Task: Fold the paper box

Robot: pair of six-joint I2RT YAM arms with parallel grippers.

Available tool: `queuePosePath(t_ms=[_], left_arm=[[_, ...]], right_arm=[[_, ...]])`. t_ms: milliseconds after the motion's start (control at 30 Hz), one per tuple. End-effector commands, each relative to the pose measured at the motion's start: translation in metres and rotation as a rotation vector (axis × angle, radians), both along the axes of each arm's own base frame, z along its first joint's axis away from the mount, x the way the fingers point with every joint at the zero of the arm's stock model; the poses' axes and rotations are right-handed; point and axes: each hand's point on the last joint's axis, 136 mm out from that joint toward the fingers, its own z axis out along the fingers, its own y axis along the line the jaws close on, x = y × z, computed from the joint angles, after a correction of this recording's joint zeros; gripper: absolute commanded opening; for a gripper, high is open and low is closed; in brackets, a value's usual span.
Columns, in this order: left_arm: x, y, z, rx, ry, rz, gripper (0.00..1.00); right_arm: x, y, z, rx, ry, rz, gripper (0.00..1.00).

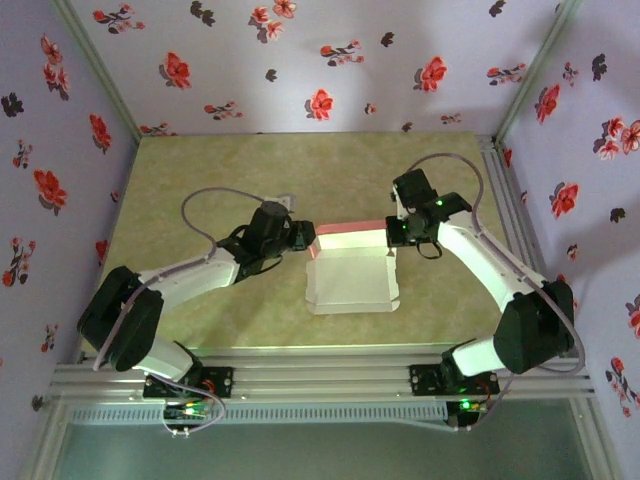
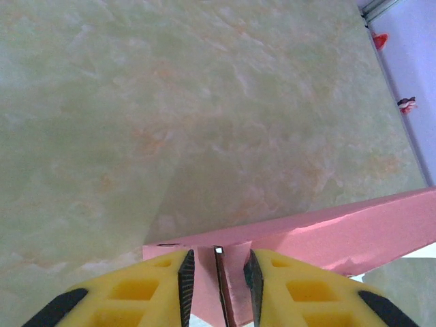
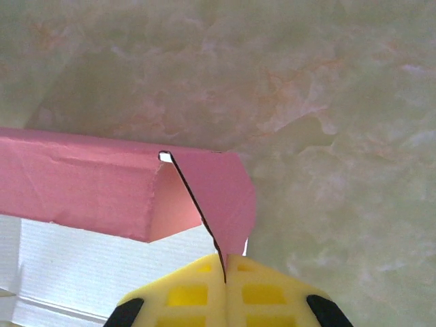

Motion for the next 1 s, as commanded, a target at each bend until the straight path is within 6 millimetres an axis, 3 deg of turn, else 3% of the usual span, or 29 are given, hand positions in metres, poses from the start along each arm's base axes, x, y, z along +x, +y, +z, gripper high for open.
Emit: queuePosePath(t_ms=[0, 533, 967], left_arm=[[-0.023, 0.011, -0.04, 0.129, 0.122, -0.004, 0.29], [-0.031, 0.005, -0.042, 0.232, 0.085, -0.029, 0.29], [-0.031, -0.004, -0.044, 0.267, 0.072, -0.039, 0.29]], right_arm=[[0.006, 0.014, 0.007, 0.094, -0.012, -0.059, 0.01], [0.023, -0.005, 0.0, 0.115, 0.076, -0.214, 0.03], [0.045, -0.004, -0.003, 0.152, 0.186, -0.161, 0.04]])
